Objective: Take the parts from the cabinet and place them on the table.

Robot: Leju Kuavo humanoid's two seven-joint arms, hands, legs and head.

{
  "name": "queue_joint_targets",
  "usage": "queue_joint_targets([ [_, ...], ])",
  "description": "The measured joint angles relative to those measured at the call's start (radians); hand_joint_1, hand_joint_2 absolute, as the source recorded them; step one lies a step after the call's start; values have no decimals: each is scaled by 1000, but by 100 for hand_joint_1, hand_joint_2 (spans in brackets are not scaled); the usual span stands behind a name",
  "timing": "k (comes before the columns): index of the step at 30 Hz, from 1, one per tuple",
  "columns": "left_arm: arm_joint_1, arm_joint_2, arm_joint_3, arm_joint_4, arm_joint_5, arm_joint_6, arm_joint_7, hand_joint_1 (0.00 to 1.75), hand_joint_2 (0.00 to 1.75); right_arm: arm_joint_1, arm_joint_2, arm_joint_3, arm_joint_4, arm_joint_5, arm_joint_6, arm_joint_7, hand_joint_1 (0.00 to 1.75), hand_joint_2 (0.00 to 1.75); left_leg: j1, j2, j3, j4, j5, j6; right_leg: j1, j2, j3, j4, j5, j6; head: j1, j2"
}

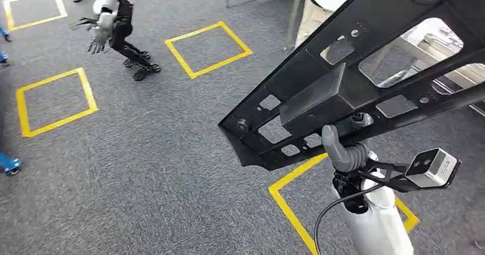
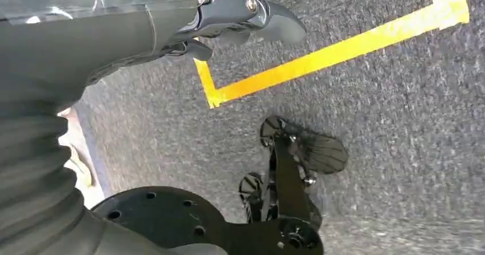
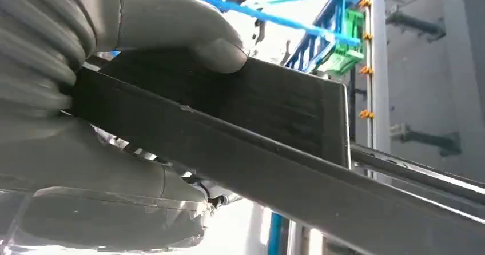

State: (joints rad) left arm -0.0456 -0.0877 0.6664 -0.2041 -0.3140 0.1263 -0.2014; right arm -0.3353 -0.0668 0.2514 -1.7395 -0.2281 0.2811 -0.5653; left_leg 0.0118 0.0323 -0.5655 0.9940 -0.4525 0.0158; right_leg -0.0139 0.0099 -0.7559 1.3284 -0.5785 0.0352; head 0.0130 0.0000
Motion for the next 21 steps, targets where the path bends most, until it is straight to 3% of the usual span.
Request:
queue_joint_targets([
  [1, 0, 0, 1, 0, 0, 1, 1, 0, 175, 0, -2, 0, 0, -3, 0, 0, 175, 175, 0, 12, 1, 0, -2, -1, -1, -2, 16, -33, 28, 0, 1, 0],
  [3, -1, 0, 2, 0, 0, 2, 1, 0, 175, -3, -4, 0, 0, -5, 0, 0, 175, 175, 0, 32, 7, 1, -6, -5, 0, -24, 110, -210, 114, -3, 1, 0],
  [4, -3, 0, 2, 0, -1, 2, 2, 0, 175, -5, -5, 0, 0, -6, 0, 1, 175, 175, -1, 38, 11, 1, -9, -9, 3, -60, 161, -300, 144, -9, 0, 0],
  [5, -4, 0, 2, 0, -2, 1, 3, 0, 175, -9, -5, 0, 0, -8, 0, 1, 175, 175, -10, 46, 12, 2, -12, -15, 15, -91, 171, -325, 130, -18, 0, 0],
  [9, -11, 0, 3, 0, -10, -2, 6, 0, 175, -11, -8, -1, -1, -14, 0, 6, 175, 175, -10, 81, 23, -3, -18, -37, 14, -43, 166, -335, 138, -37, -1, 0],
  [10, -11, 2, 3, 0, -11, -3, 7, 0, 175, -10, -8, -1, -2, -15, 0, 6, 175, 175, -4, 49, 20, 9, -28, -45, 5, -35, 173, -341, 144, -42, -3, 0],
  [11, -11, 2, 4, 0, -11, -5, 7, 0, 175, -14, -8, -1, -2, -17, 0, 6, 175, 175, -1, 2, 0, 58, -61, -48, 4, -26, 175, -343, 146, -49, -4, 0],
  [13, -8, 2, 5, 0, -11, -6, 10, 0, 175, -13, -8, -1, -1, -18, 0, 6, 175, 175, 0, -22, -78, 221, -140, -53, 5, -5, 174, -343, 145, -54, -11, 0],
  [14, -6, 2, 5, 0, -11, -6, 10, 0, 175, -12, -8, -1, 0, -18, 0, 7, 175, 175, 0, -23, -120, 301, -165, -55, 7, 8, 174, -341, 145, -54, -10, 0],
  [15, -4, 2, 6, 0, -11, -6, 10, 0, 175, -11, -8, 0, 0, -18, 0, 7, 175, 175, 0, -24, -142, 338, -165, -56, 8, 21, 174, -340, 145, -55, -11, 0],
  [16, -4, 2, 7, 0, -9, -6, 11, 0, 175, -11, -8, 0, 0, -18, 0, 7, 175, 175, 0, -24, -140, 321, -138, -54, 8, 35, 174, -338, 144, -54, -10, 0],
  [17, -5, 3, 7, 0, -9, -6, 11, 0, 175, -11, -8, 0, 0, -19, 0, 7, 175, 175, 0, -24, -117, 261, -96, -52, 7, 48, 175, -335, 142, -53, -11, 0],
  [18, -6, 3, 7, 0, -9, -7, 12, 0, 175, -11, -8, 0, 0, -20, 0, 7, 175, 175, 1, -31, -74, 166, -43, -50, 7, 61, 177, -332, 140, -51, -11, 0],
  [19, -6, 4, 7, 0, -9, -9, 13, 0, 175, -11, -8, 0, 0, -20, 0, 7, 175, 175, 4, -59, -31, 69, 3, -47, 6, 73, 177, -328, 137, -47, -11, 0],
  [20, -6, 4, 7, 0, -9, -10, 13, 0, 175, -11, -8, 0, 0, -21, 0, 7, 175, 175, 6, -108, -12, 27, -7, -42, 11, 84, 173, -323, 135, -41, -11, 0],
  [21, -7, 5, 8, 0, -9, -11, 13, 0, 175, -12, -8, 0, 0, -21, 0, 7, 175, 175, 9, -102, -8, 18, -7, -40, 9, 96, 166, -318, 135, -37, -9, 0],
])
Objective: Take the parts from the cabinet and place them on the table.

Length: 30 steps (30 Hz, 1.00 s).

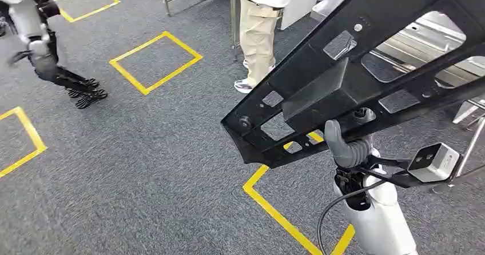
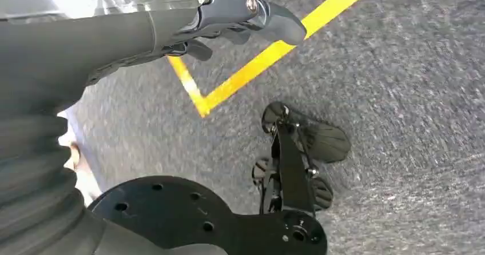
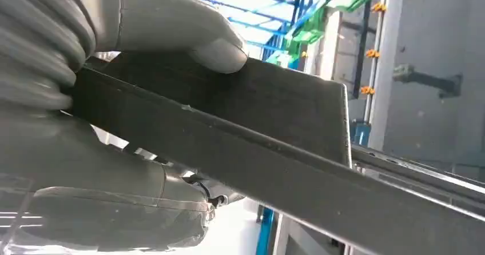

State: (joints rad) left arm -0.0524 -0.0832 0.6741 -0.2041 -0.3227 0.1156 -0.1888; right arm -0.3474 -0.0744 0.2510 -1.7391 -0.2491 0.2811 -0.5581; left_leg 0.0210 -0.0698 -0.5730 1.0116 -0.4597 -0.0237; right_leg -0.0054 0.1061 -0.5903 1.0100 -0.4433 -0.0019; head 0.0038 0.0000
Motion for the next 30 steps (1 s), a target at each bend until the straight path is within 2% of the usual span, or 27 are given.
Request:
queue_joint_targets([
  [2, -2, 0, 0, 0, 0, -3, 0, 0, 175, 4, 0, 0, 0, 0, 0, 1, 175, 175, -8, 17, -2, 2, 1, 11, -8, 17, -6, -5, 6, 14, -2, 0],
  [3, -3, 0, 0, 0, 0, -5, 0, 0, 175, 5, -2, -2, 0, -1, 0, 0, 175, 175, -7, 26, 0, -2, 4, 16, -5, 25, -7, -7, 7, 20, 0, 0],
  [4, -4, -2, 0, 0, 0, -8, 0, 0, 175, 7, -3, -3, 0, -1, 0, 0, 175, 175, 2, 42, 4, -14, 11, 26, -7, 22, -7, -1, 2, 24, -3, 0],
  [5, -5, 0, 0, 0, 0, -8, 0, 0, 175, 6, -3, -6, 0, -2, 0, -1, 175, 175, 0, 52, 6, -18, 11, 33, -1, -31, -21, 31, -22, 27, 6, 0],
  [6, -5, 0, 0, 0, 0, -9, 0, 0, 175, 4, -3, -6, 0, -3, 1, -1, 175, 175, -2, 62, 5, -18, 12, 36, -1, -66, -53, 94, -60, 31, 11, 0],
  [7, -4, 0, 0, 0, 0, -10, 0, 0, 175, 5, -3, -6, 0, -3, 1, -1, 175, 175, -3, 72, 4, -18, 11, 38, -3, -85, -93, 176, -98, 35, 10, 0],
  [8, -3, 0, 0, 0, 0, -10, 0, 0, 175, 9, -3, -6, 1, -3, 1, -1, 175, 175, -5, 85, 4, -18, 10, 39, -6, -94, -137, 265, -132, 39, 10, 0],
  [9, -3, 0, 0, 0, 0, -11, 0, 0, 175, 11, -3, -6, 3, -3, 1, -1, 175, 175, -5, 96, 3, -17, 9, 39, -9, -95, -163, 314, -140, 41, 10, 0],
  [10, -2, 0, 0, 0, 1, -13, 0, 0, 175, 12, -3, -6, 5, -3, 1, -1, 175, 175, -5, 109, 4, -17, 8, 37, -11, -97, -162, 309, -123, 43, 10, 0],
  [11, -2, -1, 0, 0, 1, -16, 0, 0, 175, 12, -3, -6, 6, -3, 1, -1, 175, 175, -5, 119, 5, -17, 6, 36, -13, -102, -136, 257, -89, 44, 10, 0],
  [12, -4, -2, 0, 0, 2, -18, 1, 0, 175, 11, -4, -6, 6, -3, 1, -1, 175, 175, -5, 129, 8, -16, 4, 33, -14, -111, -89, 166, -44, 43, 11, 0],
  [13, -5, -3, 0, 0, 2, -18, 2, 0, 175, 10, -3, -6, 6, -3, 1, -1, 175, 175, -5, 137, 12, -16, 2, 29, -13, -133, -35, 68, -4, 40, 11, 0],
  [14, -6, -3, 0, 0, 2, -19, 2, 0, 175, 7, -3, -6, 6, -3, 1, -1, 175, 175, -9, 144, 15, -16, -1, 24, -7, -182, 2, -8, 1, 34, 11, 0],
  [15, -6, -3, 0, 0, 2, -19, 2, 0, 175, 5, -3, -6, 6, -3, 2, -1, 175, 175, -14, 152, 16, -14, -5, 17, -1, -170, 0, -11, 3, 23, 8, 0],
  [18, -8, -3, 1, 0, 1, -20, 3, 0, 175, 2, -6, -9, 8, -3, 6, -2, 175, 175, -13, 177, 24, -19, -6, 1, 4, -139, -6, -7, 3, 9, 8, 0],
  [19, -8, -3, 1, 0, 0, -21, 3, 0, 175, 1, -6, -11, 7, -3, 6, -2, 175, 175, -13, 184, 28, -19, -11, -8, -2, -127, -1, -16, 8, 1, 8, 0],
  [20, -8, -2, 1, 0, -1, -22, 2, 0, 175, 1, -6, -12, 7, -3, 7, -2, 175, 175, -5, 144, 23, 0, -27, -13, -6, -119, 3, -20, 12, -4, 7, 0],
  [21, -9, -2, 1, 0, -2, -22, 1, 0, 175, -4, -6, -13, 7, -3, 10, -2, 175, 175, -6, 109, -2, 52, -61, -15, -7, -110, 3, -20, 12, -6, 4, 0],
  [23, -5, -2, 1, 0, -3, -24, 3, 0, 175, -4, -5, -13, 8, -2, 13, -2, 175, 175, -6, 89, -79, 208, -131, -18, -4, -90, 2, -20, 11, -14, -3, 0],
  [24, -3, -2, 1, 0, -4, -24, 3, 0, 175, -4, -5, -13, 8, 2, 15, -1, 175, 175, -6, 85, -113, 271, -150, -18, -2, -77, 1, -18, 11, -15, -2, 0],
  [25, -1, -1, 1, 0, -6, -24, 5, 0, 175, -3, -5, -12, 7, 8, 15, 0, 175, 175, -6, 82, -129, 295, -143, -17, -1, -64, 1, -16, 10, -16, -3, 0],
  [26, 0, 0, 1, 0, -10, -24, 6, 0, 175, -1, -5, -13, 6, 13, 14, 3, 175, 175, -6, 79, -119, 265, -112, -14, 0, -50, 2, -13, 9, -16, -3, 0],
  [27, 0, 1, 1, 0, -11, -24, 6, 0, 175, 0, -6, -13, 1, 18, 14, 5, 175, 175, -6, 76, -90, 194, -67, -10, 0, -36, 2, -11, 8, -15, -3, 0],
  [28, -1, 2, 1, 0, -12, -24, 6, 0, 175, 0, -6, -13, -4, 21, 12, 6, 175, 175, -6, 62, -50, 106, -19, -4, 0, -23, 3, -9, 7, -13, -3, 0],
  [29, -2, 3, 0, 0, -14, -26, 6, 0, 175, 0, -6, -13, -11, 22, 11, 6, 175, 175, -4, 12, -12, 15, 13, 4, -3, -13, 2, -8, 6, -10, -3, 0],
  [30, -2, 5, 0, 0, -18, -27, 6, 0, 175, -3, -6, -13, -13, 22, 11, 6, 175, 175, -1, -13, -2, -4, -2, 8, 4, -5, -3, -4, 5, -5, 1, 0],
])
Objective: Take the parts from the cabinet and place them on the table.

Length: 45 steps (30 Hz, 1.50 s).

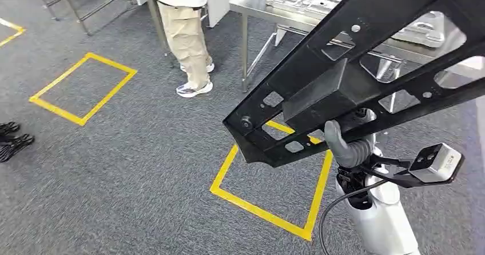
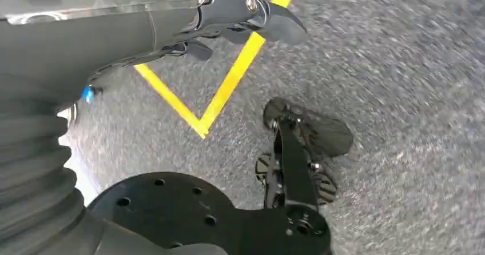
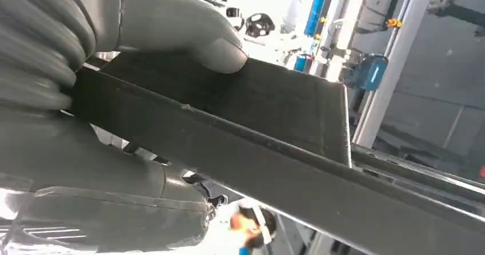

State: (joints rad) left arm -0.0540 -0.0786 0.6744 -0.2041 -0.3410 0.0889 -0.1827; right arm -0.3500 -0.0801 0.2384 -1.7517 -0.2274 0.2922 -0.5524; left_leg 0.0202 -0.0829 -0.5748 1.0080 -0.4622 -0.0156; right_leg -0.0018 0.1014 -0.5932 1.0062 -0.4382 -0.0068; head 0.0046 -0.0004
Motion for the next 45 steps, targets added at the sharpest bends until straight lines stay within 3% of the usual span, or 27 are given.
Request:
queue_joint_targets([
  [3, -3, 1, 0, 0, -2, 0, 0, 0, 175, 8, 0, 0, -2, 3, 0, 1, 175, 175, -11, 25, 4, 0, 2, 8, -16, 31, -7, -6, 7, 21, -3, 0],
  [4, -4, 1, 0, 0, -2, -3, 0, 0, 175, 7, -1, 0, -2, 3, 0, 1, 175, 175, -3, 37, 9, -13, 8, 16, -8, 41, -8, -8, 8, 29, -2, 0],
  [6, -4, 2, 0, 0, -2, -3, 0, 0, 175, 0, -1, -1, -2, 3, 0, 2, 175, 175, -2, 65, 19, -27, 13, 29, -6, -63, -30, 47, -30, 33, 8, 0],
  [8, -3, 2, 0, 0, -2, -4, 0, 0, 175, -3, 0, -1, -2, 2, 0, 1, 175, 175, -4, 88, 18, -27, 12, 31, -11, -90, -109, 203, -104, 41, 8, 0],
  [10, -3, 2, 0, 0, -3, -5, 2, 0, 175, -3, -1, -1, 4, 2, 0, 1, 175, 175, -4, 111, 17, -25, 10, 31, -16, -92, -163, 306, -127, 46, 9, 0],
  [11, -3, 2, 0, 0, -3, -5, 3, 0, 175, -3, -1, -1, 6, 1, 1, 1, 175, 175, -4, 123, 18, -24, 8, 30, -18, -94, -153, 284, -104, 47, 8, 0],
  [13, -4, 1, 0, 0, -5, -5, 5, 0, 175, -5, -1, -1, 6, -2, 2, 1, 175, 175, -4, 144, 20, -19, 2, 25, -18, -111, -67, 120, -21, 45, 9, 0],
  [14, -5, 1, 0, 0, -6, -5, 6, 0, 175, -8, -1, -1, 6, -2, 5, 1, 175, 175, -5, 151, 23, -18, -2, 20, -15, -144, -17, 31, 11, 39, 9, 0],
  [15, -5, 2, 0, 0, -7, -5, 6, 0, 175, -11, -1, -1, 7, -3, 6, 1, 175, 175, -13, 159, 25, -16, -6, 14, -4, -182, 2, -6, -2, 29, 8, 0],
  [19, -9, 2, 0, 0, -12, -11, 7, 0, 175, -20, -2, 0, 11, -5, 3, 5, 175, 175, -13, 185, 37, -22, -9, -11, -1, -145, -3, -10, 6, 9, 7, 0],
  [20, -9, 2, 0, 0, -13, -11, 6, 0, 175, -20, -1, 0, 11, -4, 0, 8, 175, 175, -8, 174, 37, -17, -18, -16, -13, -139, 6, -21, 12, 2, 6, 0],
  [21, -9, 3, 0, 0, -13, -13, 2, 0, 175, -26, -1, 0, 12, -4, -1, 9, 175, 175, -7, 136, 25, 14, -40, -19, -12, -134, 9, -25, 12, -4, 4, 0],
  [22, -7, 2, 0, 0, -14, -16, 2, 0, 175, -32, 0, 0, 14, -2, -5, 11, 175, 175, -6, 111, -10, 90, -82, -21, -12, -129, 8, -25, 12, -9, 0, 0],
  [24, -3, 3, 0, 0, -15, -17, 0, 0, 175, -32, 1, 0, 19, 2, -8, 12, 175, 175, -5, 94, -95, 256, -150, -26, -7, -117, 9, -24, 8, -14, -2, 0],
  [25, 0, 3, 1, 0, -16, -18, -2, 0, 175, -30, 1, 0, 22, 5, -8, 12, 175, 175, -5, 92, -123, 305, -155, -26, -4, -110, 9, -22, 7, -15, -3, 0],
  [26, 2, 4, 1, 0, -16, -20, -3, 0, 175, -29, 1, 0, 24, 6, -9, 12, 175, 175, -5, 92, -127, 298, -135, -24, -3, -103, 11, -21, 5, -16, -3, 0],
  [27, 2, 5, 1, 0, -16, -20, -5, 0, 175, -29, 1, 0, 26, 10, -13, 12, 175, 175, -5, 92, -106, 245, -92, -20, -2, -97, 13, -18, 2, -16, -3, 0],
  [29, 1, 6, 2, 0, -18, -20, -6, 0, 175, -30, 2, 1, 26, 14, -13, 11, 175, 175, -8, 90, -23, 59, 8, -5, 1, -88, 22, -14, -8, -12, -4, 0],
  [31, -2, 8, 2, 0, -20, -20, -6, 0, 175, -30, 2, 1, 27, 18, -14, 10, 175, 175, -15, 87, 8, -12, -3, 9, 5, -82, 23, -11, -14, -3, -4, 0],
  [34, -3, 8, 3, 0, -20, -19, -6, 0, 175, -29, 3, 2, 27, 21, -17, 9, 175, 175, -17, 89, 15, -26, -2, 27, 2, -83, 27, -4, 0, 17, -2, 0],
  [36, -3, 8, 4, 0, -20, -18, -6, 0, 175, -31, 3, 3, 27, 24, -23, 8, 175, 175, -10, 89, 40, -35, 1, 35, -2, -88, 16, 27, -24, 28, 1, 0],
  [39, -3, 7, 5, 0, -20, -17, -6, 0, 175, -31, 5, 5, 27, 27, -24, 5, 175, 175, -10, 89, 44, -35, -8, 41, -9, -89, -109, 241, -120, 43, 6, 0],
  [40, -3, 7, 5, 0, -20, -17, -6, 0, 175, -29, 5, 5, 29, 28, -24, 5, 175, 175, -10, 89, 47, -34, -12, 39, -12, -89, -147, 295, -132, 48, 6, 0],
  [41, -1, 7, 6, 0, -20, -17, -6, 0, 175, -29, 5, 5, 30, 29, -24, 5, 175, 175, -10, 89, 53, -34, -17, 38, -15, -90, -161, 299, -117, 49, 6, 0],
  [42, 1, 7, 6, 0, -20, -17, -6, 0, 175, -29, 5, 5, 30, 29, -24, 5, 175, 175, -9, 89, 62, -34, -25, 34, -17, -92, -148, 254, -78, 49, 6, 0],
  [44, 1, 5, 6, 0, -20, -17, -8, 0, 175, -32, 5, 5, 29, 29, -24, 5, 175, 175, -8, 89, 88, -33, -42, 27, -21, -99, -76, 81, 35, 48, 6, 0],
  [45, 2, 5, 6, 0, -20, -17, -8, 0, 175, -32, 5, 6, 30, 31, -25, 5, 175, 175, -8, 90, 90, -34, -52, 21, -20, -109, -47, 9, 63, 45, 7, 0],
])
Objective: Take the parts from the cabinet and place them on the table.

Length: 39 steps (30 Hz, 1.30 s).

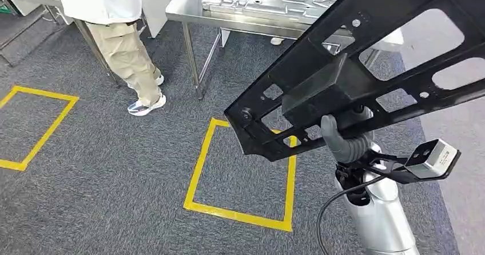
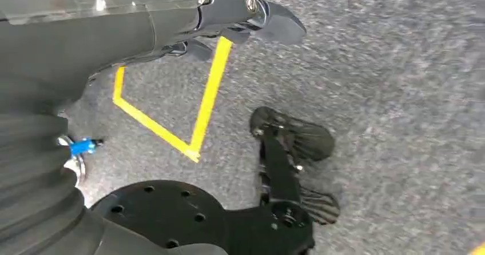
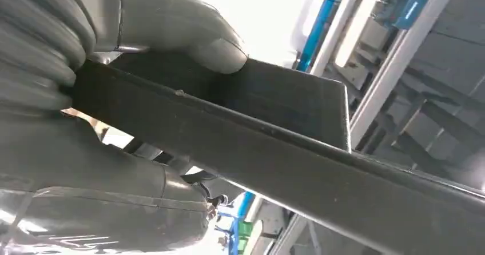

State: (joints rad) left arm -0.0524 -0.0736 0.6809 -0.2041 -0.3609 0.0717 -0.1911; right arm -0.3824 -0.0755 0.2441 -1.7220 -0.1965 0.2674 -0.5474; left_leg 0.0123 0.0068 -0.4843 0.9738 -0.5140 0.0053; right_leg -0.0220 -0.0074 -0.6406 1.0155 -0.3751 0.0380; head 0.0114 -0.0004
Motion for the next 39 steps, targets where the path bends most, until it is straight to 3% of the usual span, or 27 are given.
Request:
queue_joint_targets([
  [1, -3, 0, 0, 0, 0, 0, -1, 0, 175, -2, 0, 1, 1, 1, -1, 0, 175, 175, -2, 0, 6, 2, -4, -5, 11, -3, -1, -10, -41, -7, -6, 0],
  [2, -6, 0, 0, 0, -2, 0, -2, 0, 175, -3, 0, 2, 1, 1, -3, 0, 175, 175, -3, 2, 1, -1, -9, -14, 14, -3, -1, -8, -35, -23, -2, 0],
  [5, -6, 1, 1, 0, -3, -1, -4, 0, 175, -2, 0, 2, 0, 2, -6, 1, 175, 175, -2, 5, 22, 7, -13, -30, 12, 7, 19, -14, -39, -46, -3, 0],
  [6, -6, 2, 1, 0, -3, -1, -5, 0, 175, -3, 1, 2, -3, 2, -6, 1, 175, 175, 1, 2, 10, 43, -17, -32, 10, 6, 34, -21, -45, -53, -4, 0],
  [7, -7, 0, 1, 0, -3, -2, -6, 0, 175, -7, 2, 2, -3, 2, -6, 1, 175, 175, 1, 2, -32, 117, -25, -35, 10, 6, 43, -23, -51, -59, -14, 0],
  [8, -8, 0, 0, 0, -5, -3, -7, 0, 175, -7, 4, 3, -3, 2, -6, 0, 175, 175, 2, 2, -83, 196, -48, -39, 11, 7, 48, -22, -57, -62, -13, 0],
  [10, -4, 0, 1, 0, -5, -2, -7, 0, 175, 1, 4, 3, -3, 5, -7, 1, 175, 175, 1, 2, -177, 322, -117, -38, 16, 9, 62, -22, -71, -66, -15, 0],
  [11, -2, 0, 1, 0, -7, 0, -7, 0, 175, 5, 4, 3, -3, 5, -7, 1, 175, 175, 1, 2, -202, 338, -124, -38, 18, 13, 70, -22, -77, -66, -16, 0],
  [12, 0, 1, 1, 0, -7, 0, -7, 0, 175, 8, 4, 3, -3, 5, -9, 1, 175, 175, 1, 2, -208, 311, -100, -36, 19, 16, 81, -22, -85, -66, -16, 0],
  [13, 1, 1, 1, 0, -8, 1, -7, 0, 175, 10, 4, 3, -4, 7, -11, -2, 175, 175, 0, 1, -193, 241, -43, -30, 22, 18, 95, -22, -94, -65, -15, 0],
  [15, 2, 2, 1, 0, -11, 1, -7, 0, 175, 12, 5, 3, -4, 8, -16, -4, 175, 175, -6, -1, -147, 69, 99, -10, 25, 19, 118, -23, -111, -63, -16, 0],
  [17, 1, 4, 2, 0, -16, 1, -7, 0, 175, 15, 4, 3, -4, 9, -16, -6, 175, 175, -13, -3, -143, 37, 79, -5, 28, 22, 116, -20, -121, -53, -15, 0],
  [18, 1, 4, 2, 0, -16, 2, -8, 0, 175, 17, 5, 3, -4, 10, -16, -5, 175, 175, -14, -3, -140, 39, 97, 0, 27, 23, 116, -20, -124, -47, -14, 0],
  [19, 2, 4, 3, 0, -16, 3, -8, 0, 175, 19, 5, 3, -4, 10, -16, -5, 175, 175, -17, -4, -139, 40, 93, 4, 25, 23, 119, -25, -127, -41, -14, 0],
  [21, 0, 3, 4, 0, -16, 4, -8, 0, 175, 18, 4, 3, -7, 11, -16, -6, 175, 175, -5, -3, -123, 19, 99, 10, 25, 21, 124, -17, -139, -30, -15, 0],
  [22, -1, 4, 5, 0, -16, 4, -9, 0, 175, 14, 4, 3, -8, 11, -16, -7, 175, 175, -4, -2, -117, 14, 96, 16, 26, 19, 105, 24, -161, -25, -11, 0],
  [23, -1, 4, 6, 0, -16, 5, -9, 0, 175, 14, 4, 3, -8, 10, -16, -8, 175, 175, -4, -2, -114, 14, 92, 21, 22, 19, 65, 94, -192, -21, -10, 0],
  [25, -5, 3, 7, 0, -18, 5, -11, 0, 175, 19, 4, 3, -7, 11, -16, -9, 175, 175, -4, -2, -110, 15, 84, 24, 14, 19, -39, 265, -249, -11, -10, 0],
  [26, -5, 3, 7, 0, -18, 5, -13, 0, 175, 21, 4, 3, -7, 11, -16, -9, 175, 175, -4, -3, -107, 16, 80, 22, 11, 18, -70, 302, -246, -8, -9, 0],
  [27, -4, 3, 7, 0, -19, 5, -14, 0, 175, 21, 4, 3, -7, 10, -13, -9, 175, 175, -4, -3, -102, 16, 75, 21, 7, 18, -75, 286, -214, -6, -10, 0],
  [28, -2, 3, 7, 0, -21, 5, -15, 0, 175, 21, 4, 3, -7, 10, -11, -9, 175, 175, -4, -3, -94, 17, 70, 19, 4, 16, -56, 229, -167, -4, -10, 0],
  [30, -1, 3, 7, 0, -23, 3, -17, 0, 175, 21, 4, 1, -8, 10, -10, -9, 175, 175, -3, -3, -77, 21, 56, 13, 2, 8, 23, 39, -58, -7, -9, 0],
  [31, -1, 3, 7, 0, -24, 3, -19, 0, 175, 21, 3, 0, -7, 10, -10, -10, 175, 175, -7, -4, -74, 23, 50, 6, 4, 3, 45, -3, -63, -10, -10, 0],
  [35, -6, 3, 7, 0, -25, 3, -22, 0, 175, 21, 1, -2, -12, 8, -10, -12, 175, 175, -8, -2, -66, 17, 39, -18, 14, 10, 47, -14, -73, -34, -10, 0],
  [36, -5, 6, 7, 0, -25, 3, -22, 0, 175, 22, 1, -2, -16, 8, -10, -12, 175, 175, -5, -2, -63, 23, 30, -25, 3, 10, 60, -26, -69, -41, -11, 0],
  [37, -5, 5, 7, 0, -25, 3, -24, 0, 175, 21, 1, -2, -17, 7, -10, -13, 175, 175, -4, -3, -74, 58, 14, -29, 4, 10, 69, -29, -73, -47, -15, 0],
  [39, -5, 4, 7, 0, -25, 0, -24, 0, 175, 21, 1, -2, -18, 7, -10, -15, 175, 175, -1, -3, -154, 213, -56, -35, 6, 9, 78, -28, -80, -55, -18, 0],
])
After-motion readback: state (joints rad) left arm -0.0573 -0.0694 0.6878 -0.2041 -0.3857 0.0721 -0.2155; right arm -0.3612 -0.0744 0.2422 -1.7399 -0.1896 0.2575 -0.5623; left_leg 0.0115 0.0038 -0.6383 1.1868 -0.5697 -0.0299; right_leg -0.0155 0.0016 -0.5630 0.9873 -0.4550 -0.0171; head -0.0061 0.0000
